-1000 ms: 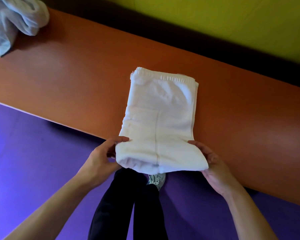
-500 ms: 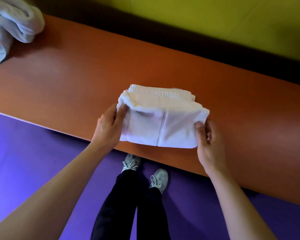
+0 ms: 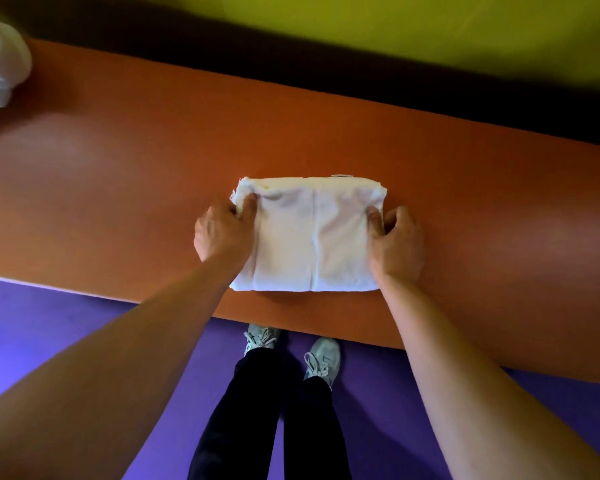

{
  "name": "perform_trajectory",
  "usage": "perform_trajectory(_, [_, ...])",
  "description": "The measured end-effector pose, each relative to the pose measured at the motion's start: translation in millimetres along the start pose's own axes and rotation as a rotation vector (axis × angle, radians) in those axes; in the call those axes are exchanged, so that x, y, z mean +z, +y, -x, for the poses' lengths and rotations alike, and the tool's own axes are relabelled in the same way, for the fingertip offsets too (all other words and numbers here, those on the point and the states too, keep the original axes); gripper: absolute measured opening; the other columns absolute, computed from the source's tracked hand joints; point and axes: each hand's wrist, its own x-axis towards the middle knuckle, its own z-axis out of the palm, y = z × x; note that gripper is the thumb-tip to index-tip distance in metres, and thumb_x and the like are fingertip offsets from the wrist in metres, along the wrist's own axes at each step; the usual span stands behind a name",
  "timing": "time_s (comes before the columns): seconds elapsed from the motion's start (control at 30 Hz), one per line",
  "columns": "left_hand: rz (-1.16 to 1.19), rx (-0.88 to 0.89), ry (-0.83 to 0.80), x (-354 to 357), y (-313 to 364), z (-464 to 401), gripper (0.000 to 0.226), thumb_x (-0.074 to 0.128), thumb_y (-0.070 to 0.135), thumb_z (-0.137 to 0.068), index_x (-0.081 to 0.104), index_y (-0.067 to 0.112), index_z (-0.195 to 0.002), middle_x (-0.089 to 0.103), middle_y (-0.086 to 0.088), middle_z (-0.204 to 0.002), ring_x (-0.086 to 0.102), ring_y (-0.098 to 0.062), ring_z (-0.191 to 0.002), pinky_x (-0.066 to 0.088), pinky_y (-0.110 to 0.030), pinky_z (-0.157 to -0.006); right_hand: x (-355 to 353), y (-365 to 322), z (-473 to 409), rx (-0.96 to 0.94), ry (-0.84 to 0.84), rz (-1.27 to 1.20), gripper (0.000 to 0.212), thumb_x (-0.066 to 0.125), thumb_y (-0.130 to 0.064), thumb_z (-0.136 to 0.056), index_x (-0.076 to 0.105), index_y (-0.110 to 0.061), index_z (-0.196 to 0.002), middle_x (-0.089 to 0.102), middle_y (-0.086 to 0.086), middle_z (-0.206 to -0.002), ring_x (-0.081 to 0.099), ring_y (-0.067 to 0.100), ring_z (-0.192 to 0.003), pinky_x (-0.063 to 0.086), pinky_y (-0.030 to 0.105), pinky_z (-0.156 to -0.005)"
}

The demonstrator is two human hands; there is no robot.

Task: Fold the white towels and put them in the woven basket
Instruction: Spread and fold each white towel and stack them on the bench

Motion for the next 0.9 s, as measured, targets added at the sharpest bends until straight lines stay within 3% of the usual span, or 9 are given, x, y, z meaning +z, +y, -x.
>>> perform_trajectory(0.1, [0.102, -0.099, -0.009, -6.0, 0.0, 4.4, 0.055, 0.054, 0.067, -0.089, 0.052, 0.013, -0.099, 0.061, -0.011, -0.108, 0.057, -0.036, -0.104, 0.042, -0.043, -0.086, -12.7, 0.4, 12.2, 0.171, -0.12, -0.068, 0.054, 0.045, -0.07, -0.094, 0.054, -0.018, -0.105, 0.063, 0.001, -0.098, 0.059, 0.023, -0.085, 0.047, 0.036, -0.067])
perform_trajectory(0.23, [0.149, -0.107, -0.26, -14.9, -12.2, 18.2, 0.06, 0.056, 0.061, -0.092, 0.049, 0.011, -0.124, 0.052, -0.008, -0.122, 0.05, -0.03, -0.117, 0.039, -0.043, -0.098, -27.7, 7.0, 43.0, 0.277, -0.332, -0.284, 0.051, 0.057, -0.066, -0.091, 0.054, -0.022, -0.116, 0.065, -0.005, -0.102, 0.065, 0.017, -0.089, 0.052, 0.033, -0.067])
perform_trajectory(0.33, [0.182, -0.142, -0.377, -21.9, -18.5, 24.8, 0.057, 0.065, 0.049, -0.09, 0.052, 0.012, -0.132, 0.06, -0.004, -0.118, 0.057, -0.03, -0.113, 0.045, -0.041, -0.089, -38.2, 4.1, 52.4, 0.483, -0.4, -0.53, 0.05, 0.068, -0.057, -0.088, 0.059, -0.02, -0.121, 0.065, -0.008, -0.109, 0.065, 0.014, -0.098, 0.053, 0.03, -0.076])
perform_trajectory(0.4, [0.231, -0.171, -0.412, -27.0, -16.8, 34.4, 0.042, 0.063, 0.042, -0.093, 0.057, 0.012, -0.122, 0.063, -0.001, -0.104, 0.059, -0.03, -0.105, 0.042, -0.038, -0.082, -44.3, 2.0, 56.7, 0.563, -0.457, -0.659, 0.034, 0.073, -0.05, -0.088, 0.068, -0.02, -0.105, 0.072, -0.006, -0.101, 0.069, 0.014, -0.092, 0.054, 0.029, -0.073])
perform_trajectory(0.5, [0.288, -0.203, -0.42, -35.3, -5.9, 55.3, 0.028, 0.058, 0.041, -0.097, 0.055, 0.017, -0.11, 0.056, 0.005, -0.087, 0.056, -0.028, -0.096, 0.04, -0.036, -0.08, -57.6, 4.4, 67.7, 0.567, -0.414, -0.752, 0.019, 0.076, -0.04, -0.089, 0.072, -0.022, -0.094, 0.077, -0.003, -0.094, 0.073, 0.015, -0.085, 0.057, 0.028, -0.067])
perform_trajectory(0.57, [0.312, -0.184, -0.428, -37.7, 2.7, 68.3, 0.03, 0.057, 0.044, -0.098, 0.055, 0.017, -0.112, 0.056, 0.007, -0.089, 0.055, -0.026, -0.096, 0.04, -0.037, -0.081, -70.7, 11.2, 74.3, 0.535, -0.353, -0.803, 0.015, 0.075, -0.037, -0.09, 0.072, -0.022, -0.094, 0.077, -0.006, -0.089, 0.074, 0.012, -0.082, 0.056, 0.024, -0.061])
perform_trajectory(0.8, [0.37, -0.05, -0.485, -19.5, 48.4, 126.5, 0.034, 0.061, 0.046, -0.094, 0.059, 0.026, -0.121, 0.065, 0.006, -0.109, 0.062, -0.026, -0.105, 0.051, -0.051, -0.096, -134.3, 73.0, 85.4, 0.499, -0.213, -0.913, 0.019, 0.076, -0.032, -0.089, 0.074, -0.017, -0.101, 0.078, -0.003, -0.094, 0.075, 0.011, -0.083, 0.056, 0.023, -0.064])
perform_trajectory(0.9, [0.362, 0.012, -0.505, -3.1, 74.6, 163.8, 0.028, 0.062, 0.047, -0.094, 0.059, 0.026, -0.113, 0.066, 0.003, -0.106, 0.063, -0.026, -0.103, 0.053, -0.052, -0.094, -166.8, 112.7, 87.2, 0.493, -0.145, -0.939, 0.02, 0.077, -0.029, -0.088, 0.074, -0.014, -0.102, 0.077, -0.004, -0.094, 0.073, 0.006, -0.079, 0.054, 0.019, -0.062])
